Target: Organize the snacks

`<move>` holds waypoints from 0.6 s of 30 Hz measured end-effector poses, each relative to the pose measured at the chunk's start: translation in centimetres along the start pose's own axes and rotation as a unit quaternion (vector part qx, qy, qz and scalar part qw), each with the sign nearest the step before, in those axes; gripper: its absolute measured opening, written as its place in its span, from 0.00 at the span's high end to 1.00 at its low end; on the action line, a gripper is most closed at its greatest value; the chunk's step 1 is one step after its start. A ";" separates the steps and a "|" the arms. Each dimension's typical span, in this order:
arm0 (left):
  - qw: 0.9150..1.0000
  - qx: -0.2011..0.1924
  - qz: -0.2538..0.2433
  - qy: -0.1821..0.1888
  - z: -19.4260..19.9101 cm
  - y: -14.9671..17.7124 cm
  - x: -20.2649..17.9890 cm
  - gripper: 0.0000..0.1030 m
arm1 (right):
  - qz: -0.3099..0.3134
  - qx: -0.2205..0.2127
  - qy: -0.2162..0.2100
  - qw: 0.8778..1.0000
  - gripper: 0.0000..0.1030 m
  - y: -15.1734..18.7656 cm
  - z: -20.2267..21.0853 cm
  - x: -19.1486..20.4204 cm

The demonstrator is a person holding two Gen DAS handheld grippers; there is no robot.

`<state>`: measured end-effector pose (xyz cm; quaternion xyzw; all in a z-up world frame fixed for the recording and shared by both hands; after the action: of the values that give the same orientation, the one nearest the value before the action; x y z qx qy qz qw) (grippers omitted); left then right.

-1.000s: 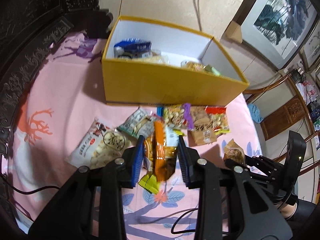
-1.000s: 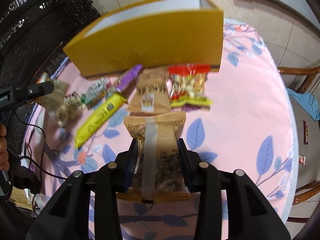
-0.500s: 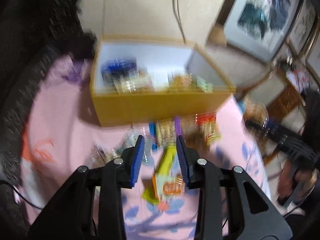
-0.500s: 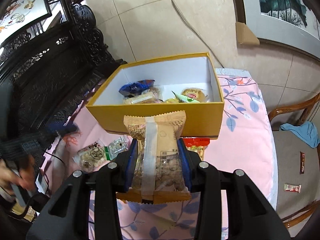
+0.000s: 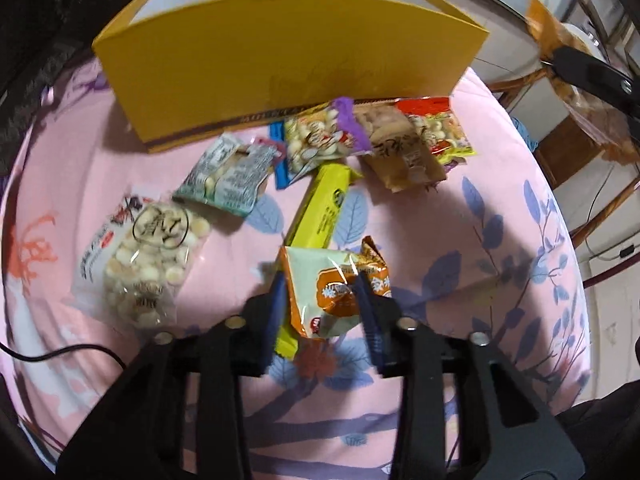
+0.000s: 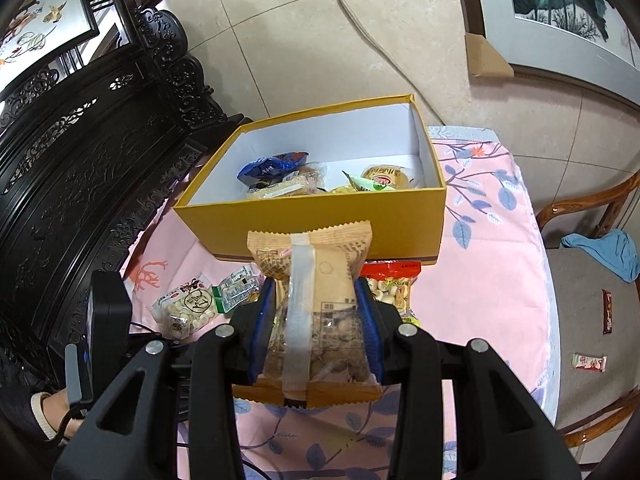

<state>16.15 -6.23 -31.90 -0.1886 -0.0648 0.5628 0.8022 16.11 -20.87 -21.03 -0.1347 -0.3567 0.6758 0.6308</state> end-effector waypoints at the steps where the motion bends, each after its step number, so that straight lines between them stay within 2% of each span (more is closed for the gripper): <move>1: 1.000 -0.007 -0.008 0.001 0.3 0.0 -0.3 0.75 | -0.002 0.001 0.000 1.000 0.61 0.1 0.0 -0.1; 3: 1.000 -0.014 -0.020 0.016 0.9 -0.2 -1.0 0.86 | -0.007 0.002 0.001 1.000 0.61 0.2 0.0 -0.2; 6: 0.998 -0.014 -0.037 0.048 1.1 0.0 -2.3 0.87 | -0.015 0.007 0.001 1.000 0.61 0.5 0.0 -0.5; 9: 0.995 0.011 -0.032 0.090 -0.1 0.3 -3.6 0.87 | -0.021 0.007 0.003 1.000 0.61 0.7 0.2 -0.8; 13: 0.991 0.041 -0.036 0.119 -1.9 0.8 -5.6 0.86 | -0.026 0.004 0.009 1.000 0.61 0.9 0.6 -1.5; 15: 0.990 0.046 -0.051 0.120 -2.3 1.1 -6.5 0.87 | -0.032 0.003 0.014 0.999 0.61 1.0 0.8 -1.9; 17: 0.989 0.050 -0.062 0.121 -2.6 1.4 -7.2 0.99 | -0.038 0.001 0.018 0.999 0.61 1.1 1.0 -2.4; 18: 0.989 0.046 -0.063 0.124 -2.4 1.4 -7.3 0.99 | -0.042 0.000 0.020 0.999 0.61 1.1 1.2 -2.7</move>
<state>13.05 -13.18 -33.83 -0.2152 0.0501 0.4859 0.8456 14.96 -23.75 -21.67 -0.1332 -0.3494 0.6459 0.6656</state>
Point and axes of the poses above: each gripper's, at about its wrist camera, not at the fingertips, and z roughly against the way its jaws point, x to its left, y to its underside, the point moved 6 cm from there along -z, roughly the way its jaws point, and after that the axes turned 3 degrees about x, right-handed, at the moved point
